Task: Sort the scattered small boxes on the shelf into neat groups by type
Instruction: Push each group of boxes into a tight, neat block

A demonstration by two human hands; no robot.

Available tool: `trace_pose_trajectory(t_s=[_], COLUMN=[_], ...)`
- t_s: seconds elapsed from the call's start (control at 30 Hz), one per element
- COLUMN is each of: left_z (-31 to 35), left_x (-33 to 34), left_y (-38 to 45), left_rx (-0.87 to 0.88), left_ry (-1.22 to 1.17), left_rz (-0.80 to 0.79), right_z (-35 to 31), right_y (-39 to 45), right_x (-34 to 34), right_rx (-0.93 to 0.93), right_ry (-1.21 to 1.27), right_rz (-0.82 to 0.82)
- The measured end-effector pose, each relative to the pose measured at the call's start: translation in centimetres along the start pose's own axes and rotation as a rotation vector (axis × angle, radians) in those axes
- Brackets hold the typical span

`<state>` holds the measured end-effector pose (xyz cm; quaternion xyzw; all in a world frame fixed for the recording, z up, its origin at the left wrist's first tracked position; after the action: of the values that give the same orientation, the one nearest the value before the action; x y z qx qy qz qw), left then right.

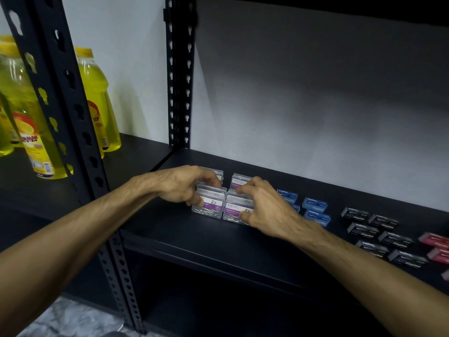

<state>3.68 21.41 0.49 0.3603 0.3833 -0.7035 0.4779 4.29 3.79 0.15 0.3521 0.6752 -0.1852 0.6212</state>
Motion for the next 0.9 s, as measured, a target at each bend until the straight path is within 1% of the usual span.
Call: trace_pose_trajectory(t_s=[0.37,0.47,0.53,0.6,0.67,0.73,0.8,0.9], left_z=[0.2,0.1,0.0,-0.4,-1.2,-2.0,-2.5,-2.9], left_x=[-0.2,-0.6,-1.9,-3.6,-4.8,-5.0,-4.4,-3.0], left_y=[-0.1,-0.5,-0.9,-0.9,-0.3,0.9,2.3,4.1], left_rx=[-0.015,0.009,0.029,0.018,-0.019,-0.081,-0.131,-0.147], left_ry=[0.005,0.009,-0.029,-0.071,-0.077,-0.091,-0.103,-0.144], left_rz=[0.004,0.013,0.072,0.186,0.32,0.378,0.358,0.28], right_z=[0.1,0.2,0.5,1.2,2.3,3.3,3.9,4.1], right_y=[0.0,-0.1,-0.1,0.4,1.3,2.5,3.6,4.9], right_x=[0.1,-0.2,-1.1,-2.3,-3.1,-3.3,-2.9,-1.9], right_rx=[0.012,0.006,0.009,0.038,0.083,0.128,0.148,0.146], right_ry=[-0.005,-0.032,-0.032,0.013,0.066,0.095,0.105,0.156], right_rz=[-0.008,-0.019,0.011,0.068,0.119,0.124,0.078,-0.019])
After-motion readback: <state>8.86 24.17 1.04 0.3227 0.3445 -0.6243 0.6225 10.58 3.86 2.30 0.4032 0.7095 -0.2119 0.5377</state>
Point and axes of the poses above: each hand's wrist, its own y-axis towards the middle knuckle, its own x-axis out of the palm, z = x × y, the point moved 6 cm from there along y, towards the middle knuckle, and after that the axes turned 4 degrees about -x, right-handed, at the moved point
